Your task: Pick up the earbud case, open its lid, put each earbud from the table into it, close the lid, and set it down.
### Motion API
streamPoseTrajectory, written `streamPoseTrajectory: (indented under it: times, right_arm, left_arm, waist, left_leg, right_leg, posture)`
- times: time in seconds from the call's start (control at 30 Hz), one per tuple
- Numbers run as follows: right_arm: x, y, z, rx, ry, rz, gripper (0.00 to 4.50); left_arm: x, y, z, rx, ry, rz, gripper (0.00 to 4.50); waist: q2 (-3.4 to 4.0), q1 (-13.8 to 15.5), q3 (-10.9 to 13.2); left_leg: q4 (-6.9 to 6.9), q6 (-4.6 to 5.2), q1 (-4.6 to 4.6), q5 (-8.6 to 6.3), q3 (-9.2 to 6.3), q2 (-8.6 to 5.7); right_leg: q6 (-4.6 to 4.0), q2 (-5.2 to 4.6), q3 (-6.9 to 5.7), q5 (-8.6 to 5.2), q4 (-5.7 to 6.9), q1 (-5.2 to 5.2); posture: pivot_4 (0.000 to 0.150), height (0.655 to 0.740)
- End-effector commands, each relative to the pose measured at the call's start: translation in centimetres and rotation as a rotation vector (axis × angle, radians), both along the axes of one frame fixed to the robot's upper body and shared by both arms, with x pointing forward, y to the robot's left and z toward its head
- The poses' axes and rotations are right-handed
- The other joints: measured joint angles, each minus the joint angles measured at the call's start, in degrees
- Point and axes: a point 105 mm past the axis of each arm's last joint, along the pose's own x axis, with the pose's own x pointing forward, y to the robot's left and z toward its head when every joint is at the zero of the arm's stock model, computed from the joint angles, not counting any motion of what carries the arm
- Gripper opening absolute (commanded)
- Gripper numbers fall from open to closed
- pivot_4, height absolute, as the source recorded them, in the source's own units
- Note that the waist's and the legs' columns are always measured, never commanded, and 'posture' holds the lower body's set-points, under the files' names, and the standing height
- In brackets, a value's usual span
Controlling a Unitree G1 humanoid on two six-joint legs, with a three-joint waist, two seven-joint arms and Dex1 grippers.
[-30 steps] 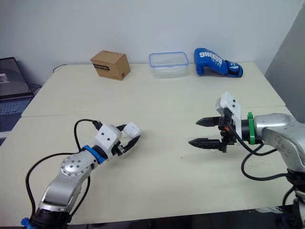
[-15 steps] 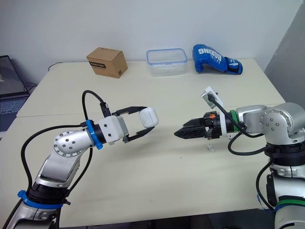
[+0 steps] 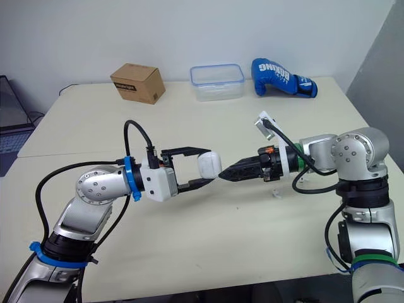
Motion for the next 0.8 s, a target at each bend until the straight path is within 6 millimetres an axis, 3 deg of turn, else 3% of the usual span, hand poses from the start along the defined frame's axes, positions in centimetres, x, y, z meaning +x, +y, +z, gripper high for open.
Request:
streamPoseTrajectory:
  times: [0.03,0.8]
  right_arm:
    - [-0.1,0.4,1.4,0.049,-0.014,0.007,4.50]
    - [0.2,1.3,2.0,0.123,0.011,-0.012,4.50]
  left_arm:
    - [-0.1,-0.5,1.3,-0.021,-0.066,-0.013,2.76]
    - [0.3,-1.8,1.9,-0.059,-0.087,-0.027,2.76]
  waist:
    - [0.00,0.0,0.0]
    - [0.03,-0.1,0.0]
  left_leg:
    - [0.00,0.00,0.00,0.00,0.00,0.00]
    - [0.10,-0.01,0.00,0.02,-0.01,-0.01]
  right_leg:
    - [0.00,0.00,0.00,0.00,0.01,0.00]
    - [0.00,0.00,0.02,0.00,0.18,-0.06]
  posture:
    - [0.150,0.7400]
    - [0.150,0.7400]
